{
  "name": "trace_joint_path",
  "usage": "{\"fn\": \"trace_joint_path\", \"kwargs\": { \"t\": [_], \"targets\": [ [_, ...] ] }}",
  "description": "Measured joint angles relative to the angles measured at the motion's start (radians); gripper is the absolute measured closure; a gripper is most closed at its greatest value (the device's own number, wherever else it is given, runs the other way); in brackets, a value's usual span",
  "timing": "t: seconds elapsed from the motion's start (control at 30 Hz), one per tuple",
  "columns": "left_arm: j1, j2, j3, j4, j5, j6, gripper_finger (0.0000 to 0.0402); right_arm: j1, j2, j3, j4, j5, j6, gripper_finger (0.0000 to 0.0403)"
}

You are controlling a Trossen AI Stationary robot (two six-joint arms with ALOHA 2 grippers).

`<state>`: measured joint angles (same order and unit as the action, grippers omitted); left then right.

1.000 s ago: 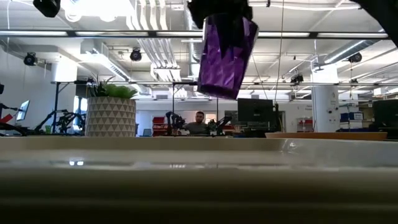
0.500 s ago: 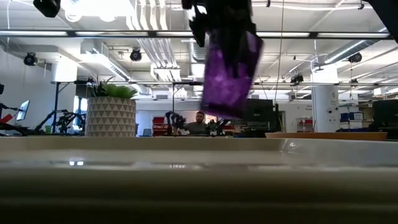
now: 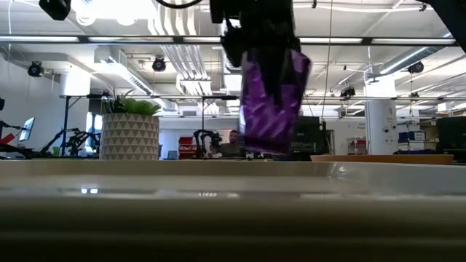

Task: Pick and place plate/cup/fork/spoon on tray
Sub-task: Put the violet cup on the gray serving tray

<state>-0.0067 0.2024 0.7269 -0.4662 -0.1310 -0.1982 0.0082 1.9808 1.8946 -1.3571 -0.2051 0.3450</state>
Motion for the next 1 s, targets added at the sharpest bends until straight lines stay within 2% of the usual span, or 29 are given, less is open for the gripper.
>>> {"fn": "trace_joint_path", "kwargs": {
  "t": [0.2,0.6,1.0],
  "targets": [
    [0.000,0.000,0.000,0.000,0.000,0.000,0.0274,0.000,0.003,-0.002,-0.087,0.030,0.008,0.0395],
    [0.000,0.000,-0.001,-0.001,0.000,0.000,0.0274,0.005,0.005,-0.081,-0.022,0.018,0.004,0.0395],
    [0.000,0.000,-0.001,-0.001,0.000,0.000,0.0274,0.007,0.005,-0.085,0.038,-0.004,-0.012,0.0381]
  ]
}}
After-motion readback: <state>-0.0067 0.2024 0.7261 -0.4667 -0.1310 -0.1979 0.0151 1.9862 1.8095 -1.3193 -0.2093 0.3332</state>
